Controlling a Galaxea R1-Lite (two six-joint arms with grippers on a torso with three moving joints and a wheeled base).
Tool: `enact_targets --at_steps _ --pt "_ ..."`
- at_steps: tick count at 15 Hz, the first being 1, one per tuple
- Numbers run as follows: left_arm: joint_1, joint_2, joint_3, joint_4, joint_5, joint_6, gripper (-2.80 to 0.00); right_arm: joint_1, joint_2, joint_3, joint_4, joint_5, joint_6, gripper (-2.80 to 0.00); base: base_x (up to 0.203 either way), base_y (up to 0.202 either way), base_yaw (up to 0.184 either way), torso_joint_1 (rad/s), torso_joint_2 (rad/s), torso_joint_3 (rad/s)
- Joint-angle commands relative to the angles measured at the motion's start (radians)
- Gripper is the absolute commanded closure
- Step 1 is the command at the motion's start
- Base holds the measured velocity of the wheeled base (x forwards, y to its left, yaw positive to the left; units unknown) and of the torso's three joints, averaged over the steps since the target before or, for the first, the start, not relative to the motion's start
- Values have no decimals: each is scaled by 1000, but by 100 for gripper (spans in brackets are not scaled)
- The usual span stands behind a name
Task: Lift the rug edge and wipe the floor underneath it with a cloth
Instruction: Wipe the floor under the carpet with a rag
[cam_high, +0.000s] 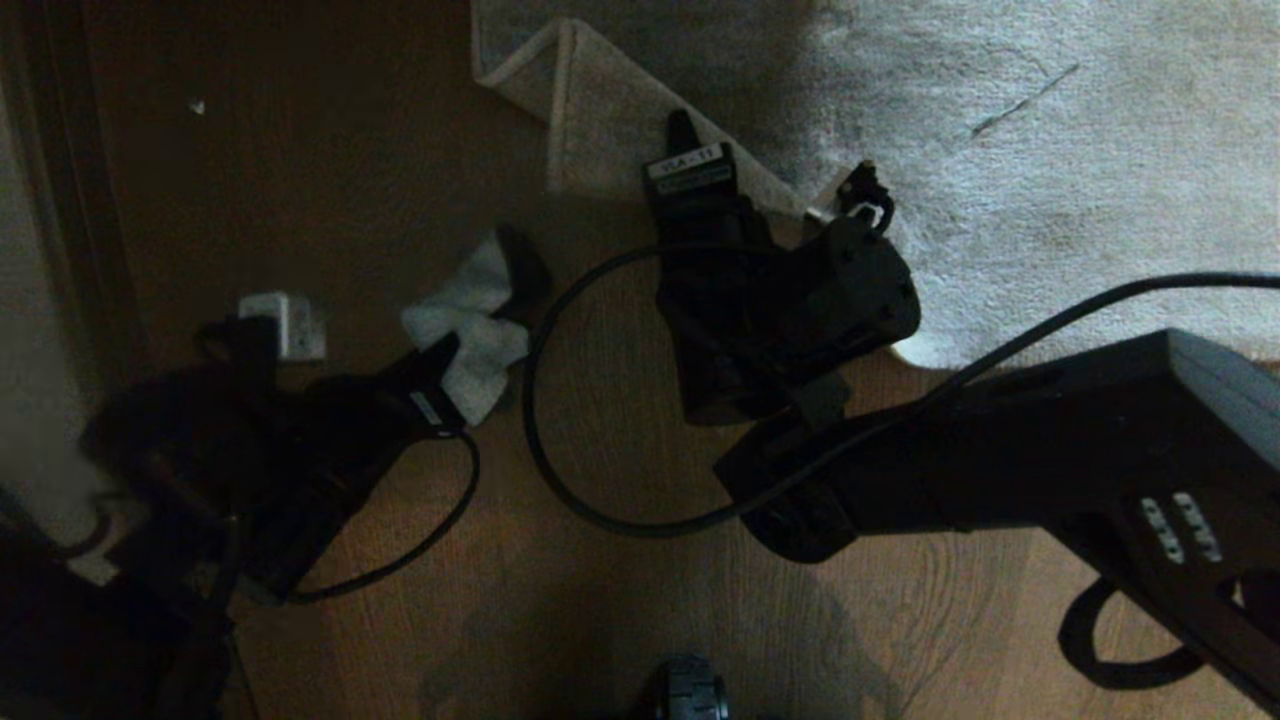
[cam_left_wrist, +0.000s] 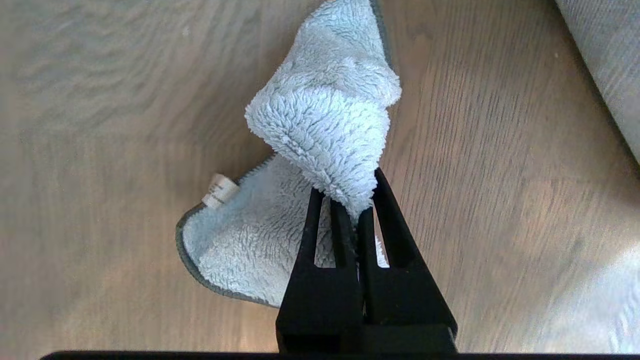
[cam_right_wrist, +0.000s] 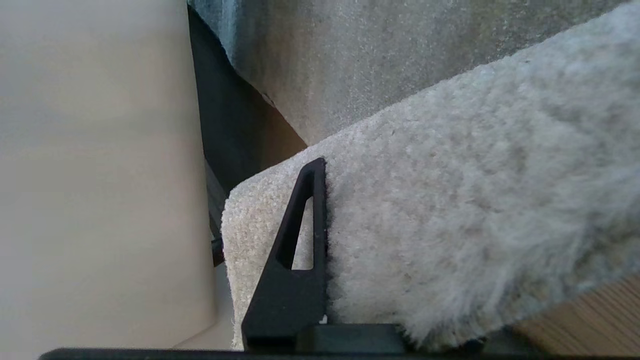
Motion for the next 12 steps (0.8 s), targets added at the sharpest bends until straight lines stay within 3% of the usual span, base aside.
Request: enact_targets --at_steps 1,10,12 --pt "7 -67 56 -48 1 -1 0 1 -2 0 -48 -3 3 0 0 0 0 0 0 0" --pt "52 -297 363 -48 0 2 0 10 -9 12 -48 -3 3 0 0 0 0 0 0 0" --pt "64 -344 380 -48 4 13 0 17 -8 13 -48 -3 3 0 0 0 0 0 0 0"
